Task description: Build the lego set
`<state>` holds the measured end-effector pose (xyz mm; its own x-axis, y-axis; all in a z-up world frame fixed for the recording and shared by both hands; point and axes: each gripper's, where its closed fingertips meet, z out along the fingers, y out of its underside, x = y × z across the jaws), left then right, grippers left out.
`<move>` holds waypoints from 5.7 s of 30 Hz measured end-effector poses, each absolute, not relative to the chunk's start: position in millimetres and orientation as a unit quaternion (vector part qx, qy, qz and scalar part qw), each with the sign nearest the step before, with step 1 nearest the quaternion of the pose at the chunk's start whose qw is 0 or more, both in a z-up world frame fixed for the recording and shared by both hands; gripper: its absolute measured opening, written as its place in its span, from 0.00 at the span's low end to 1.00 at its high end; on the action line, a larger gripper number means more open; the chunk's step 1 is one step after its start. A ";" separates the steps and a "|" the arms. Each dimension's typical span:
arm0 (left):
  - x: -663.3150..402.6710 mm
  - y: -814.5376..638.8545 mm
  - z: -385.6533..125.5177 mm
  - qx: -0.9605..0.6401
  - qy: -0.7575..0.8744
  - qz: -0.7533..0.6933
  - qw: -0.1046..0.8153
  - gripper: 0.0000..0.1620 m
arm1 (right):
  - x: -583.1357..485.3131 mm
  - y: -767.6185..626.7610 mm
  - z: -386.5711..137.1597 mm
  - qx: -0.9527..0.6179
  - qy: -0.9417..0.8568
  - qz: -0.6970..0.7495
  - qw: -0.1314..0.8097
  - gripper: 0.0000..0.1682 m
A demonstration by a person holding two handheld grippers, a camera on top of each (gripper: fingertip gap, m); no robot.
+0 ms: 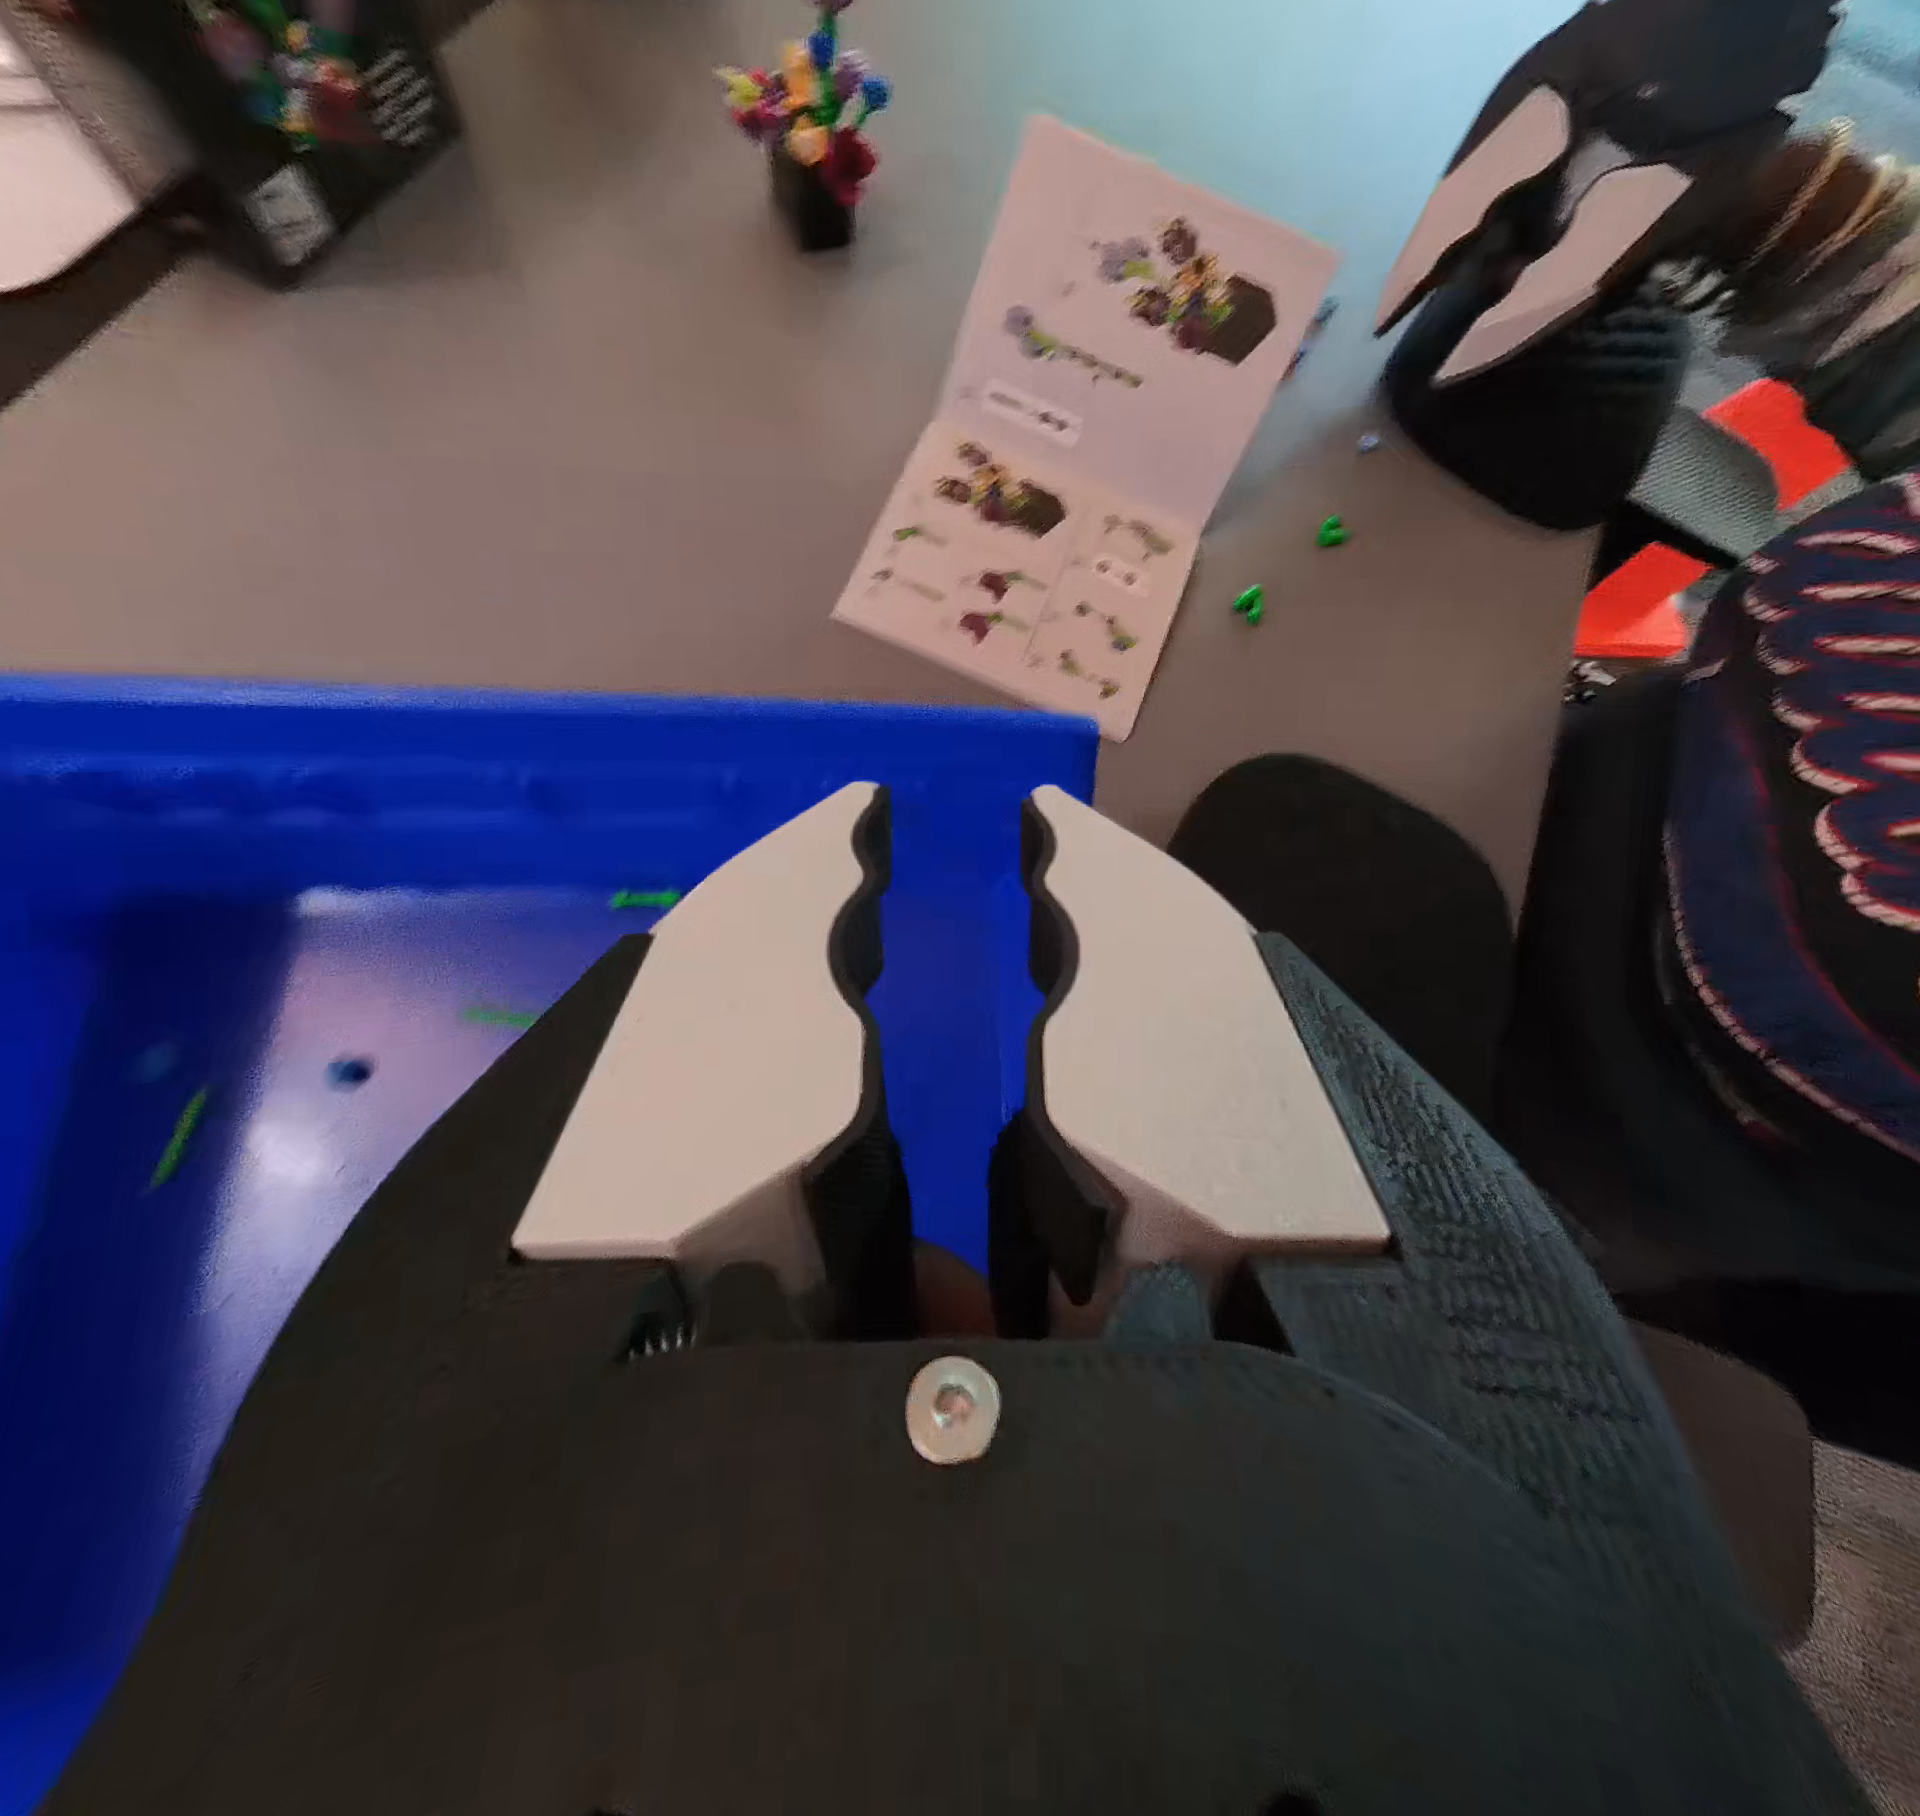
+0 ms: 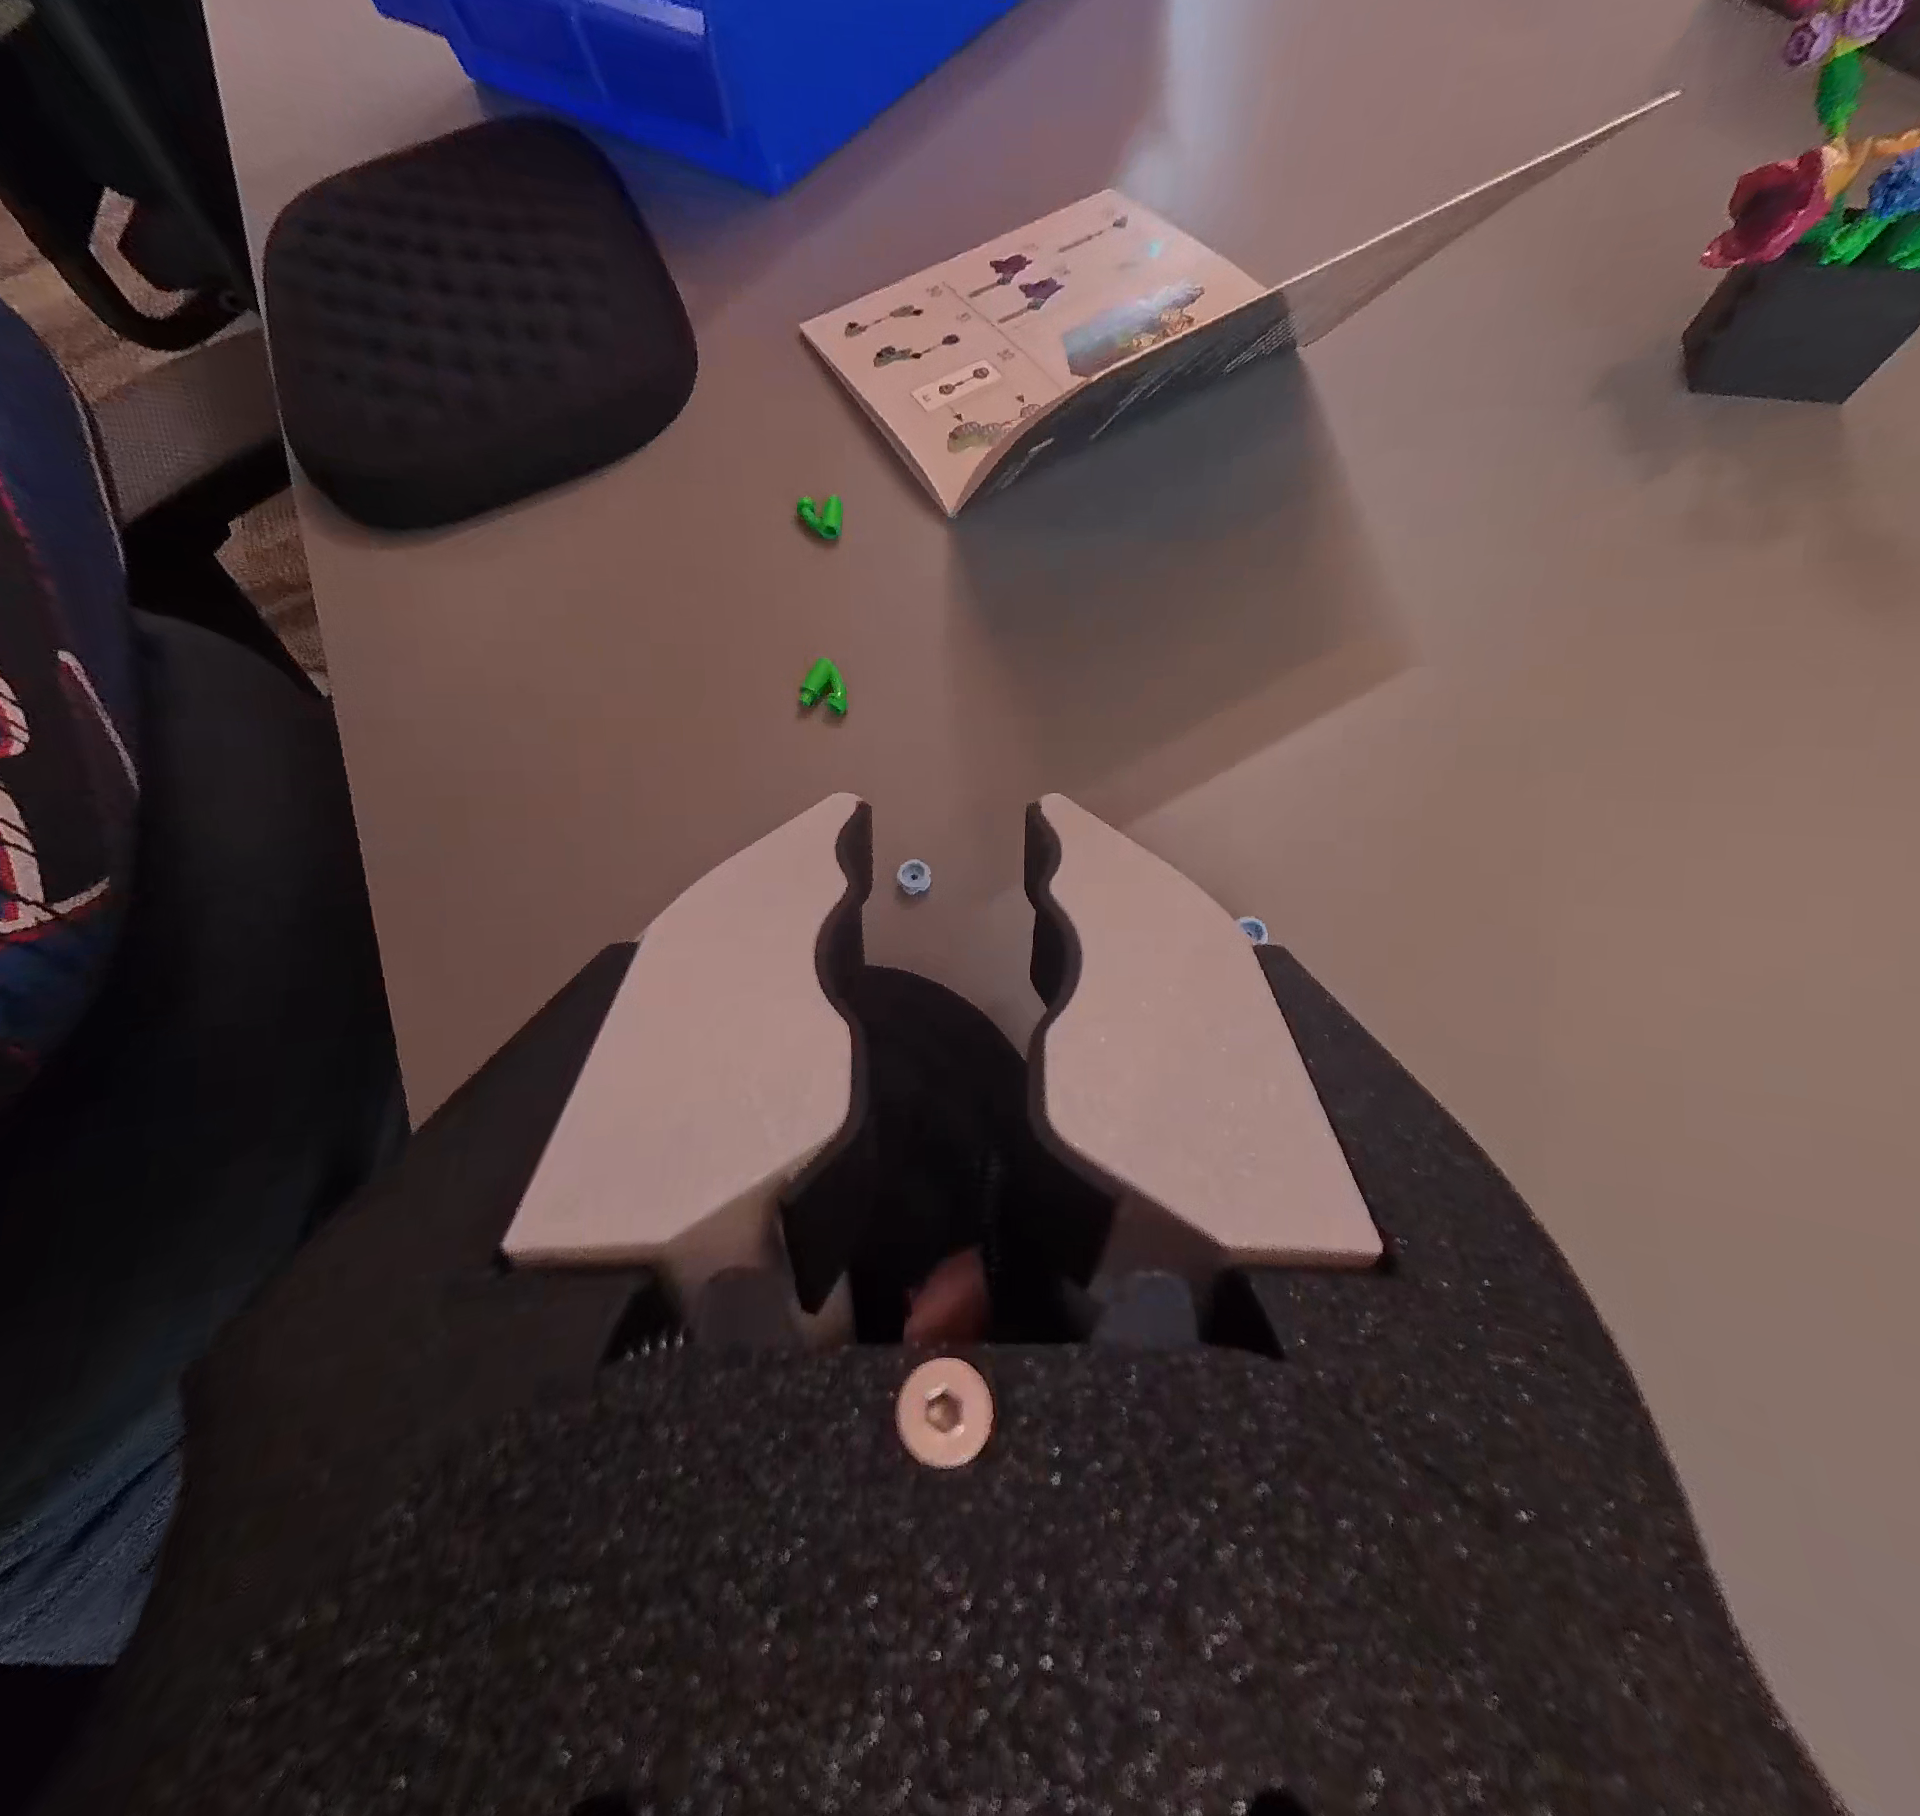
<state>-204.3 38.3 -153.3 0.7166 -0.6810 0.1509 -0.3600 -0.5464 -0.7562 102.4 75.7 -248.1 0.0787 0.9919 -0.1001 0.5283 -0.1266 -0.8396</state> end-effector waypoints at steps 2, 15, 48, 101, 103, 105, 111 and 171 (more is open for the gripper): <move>-186.5 43.1 -166.3 -0.846 0.320 -0.232 0.358 0.15 | 103.3 75.9 -248.6 -0.663 -0.573 0.362 0.318 0.16; -209.6 48.2 -271.0 -0.915 0.348 -0.077 0.188 0.10 | 102.2 73.7 -259.9 -0.676 -0.583 0.354 0.280 0.15; -65.6 -15.9 -55.0 -0.415 -0.071 -0.721 0.550 0.05 | 22.5 12.8 -116.4 -0.346 -0.577 0.483 0.561 0.09; 20.5 -11.3 -103.5 -0.522 0.023 -0.754 0.398 0.06 | 8.8 -14.4 -101.4 -0.249 -0.622 0.476 0.570 0.04; 21.2 -11.8 -105.0 -0.527 0.028 -0.750 0.399 0.06 | 8.8 -14.6 -102.5 -0.248 -0.624 0.476 0.568 0.04; 21.1 -12.5 -105.4 -0.528 0.033 -0.747 0.402 0.04 | 9.0 -14.5 -104.1 -0.250 -0.627 0.476 0.564 0.04; 21.5 -13.2 -107.8 -0.535 0.042 -0.738 0.409 0.03 | 9.8 -15.0 -106.8 -0.248 -0.631 0.481 0.555 0.04; 11.2 -8.8 -174.8 -0.667 0.137 -0.543 0.491 0.03 | 101.7 63.4 -268.5 -0.636 -0.698 0.236 0.228 0.09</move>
<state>11.2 -8.8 -174.8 0.3735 -0.7159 0.5899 0.3502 -0.4801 -0.8043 101.7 63.4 -268.5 -0.0865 0.9961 0.0185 0.7811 0.0794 -0.6194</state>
